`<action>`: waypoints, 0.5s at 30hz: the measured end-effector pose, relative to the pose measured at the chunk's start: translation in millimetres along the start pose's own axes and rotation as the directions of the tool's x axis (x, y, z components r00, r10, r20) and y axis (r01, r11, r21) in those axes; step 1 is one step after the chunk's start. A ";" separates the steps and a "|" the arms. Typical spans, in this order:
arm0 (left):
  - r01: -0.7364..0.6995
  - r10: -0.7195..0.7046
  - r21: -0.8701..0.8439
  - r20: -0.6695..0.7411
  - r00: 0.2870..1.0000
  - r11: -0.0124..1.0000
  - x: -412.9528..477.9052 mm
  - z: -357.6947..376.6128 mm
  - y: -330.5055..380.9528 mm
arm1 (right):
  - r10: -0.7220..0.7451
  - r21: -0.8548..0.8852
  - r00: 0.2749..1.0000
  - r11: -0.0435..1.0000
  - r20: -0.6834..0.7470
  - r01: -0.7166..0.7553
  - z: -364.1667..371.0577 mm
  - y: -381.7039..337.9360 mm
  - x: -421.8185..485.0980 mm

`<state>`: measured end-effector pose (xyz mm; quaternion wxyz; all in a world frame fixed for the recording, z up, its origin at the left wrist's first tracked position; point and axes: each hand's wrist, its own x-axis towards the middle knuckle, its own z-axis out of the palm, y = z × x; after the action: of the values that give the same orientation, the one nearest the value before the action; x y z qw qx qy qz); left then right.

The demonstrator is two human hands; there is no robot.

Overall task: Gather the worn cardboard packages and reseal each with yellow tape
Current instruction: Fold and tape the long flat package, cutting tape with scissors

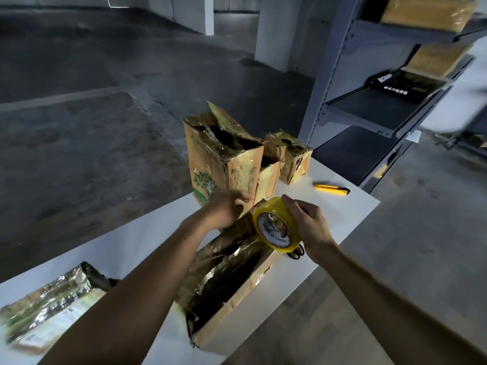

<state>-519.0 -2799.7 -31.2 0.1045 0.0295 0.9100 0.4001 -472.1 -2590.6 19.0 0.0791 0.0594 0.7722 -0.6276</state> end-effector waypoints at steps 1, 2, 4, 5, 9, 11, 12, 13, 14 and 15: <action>-0.009 0.008 0.023 0.021 1.000 1.000 -5.7 3.8 -1.0 | 0.010 0.017 1.000 1.000 0.000 -0.010 -0.5 1.1 0.2; -0.002 0.000 0.061 0.043 0.999 0.998 -10.1 7.4 -2.8 | 0.013 0.035 1.000 0.999 0.003 -0.013 -0.9 1.7 -0.2; -0.004 -0.009 0.124 0.105 0.994 0.992 -19.8 10.6 -0.6 | 0.004 0.061 1.000 0.998 0.014 -0.004 -1.9 4.4 1.9; -0.031 0.015 0.124 0.129 0.992 0.992 -25.5 12.0 1.5 | -0.001 0.072 1.000 0.997 0.025 -0.001 -1.9 5.1 3.3; -0.283 0.251 0.329 0.138 0.958 0.901 -53.0 17.3 10.9 | -0.004 0.116 0.997 0.993 0.079 -0.005 -0.9 6.5 10.2; -0.250 0.218 0.489 0.121 0.968 0.836 -63.1 28.0 15.2 | -0.014 0.154 0.994 0.988 0.110 -0.003 -1.2 8.1 12.1; -0.190 0.175 0.530 0.079 0.981 0.826 -65.3 32.5 16.4 | -0.011 0.179 0.992 0.984 0.126 -0.012 -0.8 9.3 12.4; -0.123 0.129 0.564 0.028 0.991 0.817 -66.8 36.1 18.2 | 0.001 0.204 0.989 0.979 0.149 -0.032 -1.5 10.4 13.3; -0.071 0.089 0.591 -0.001 0.996 0.804 -66.8 40.1 19.8 | 0.016 0.226 0.985 0.973 0.171 -0.055 -2.8 12.4 15.2; -0.035 0.051 0.611 -0.010 0.999 0.791 -66.6 43.4 21.1 | 0.042 0.242 0.981 0.966 0.189 -0.088 -4.1 13.9 16.1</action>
<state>-445.3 -2763.2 -33.2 0.0685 0.0771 0.9908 0.0878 -485.4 -2583.8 3.3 0.1618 0.0366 0.6744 -0.7195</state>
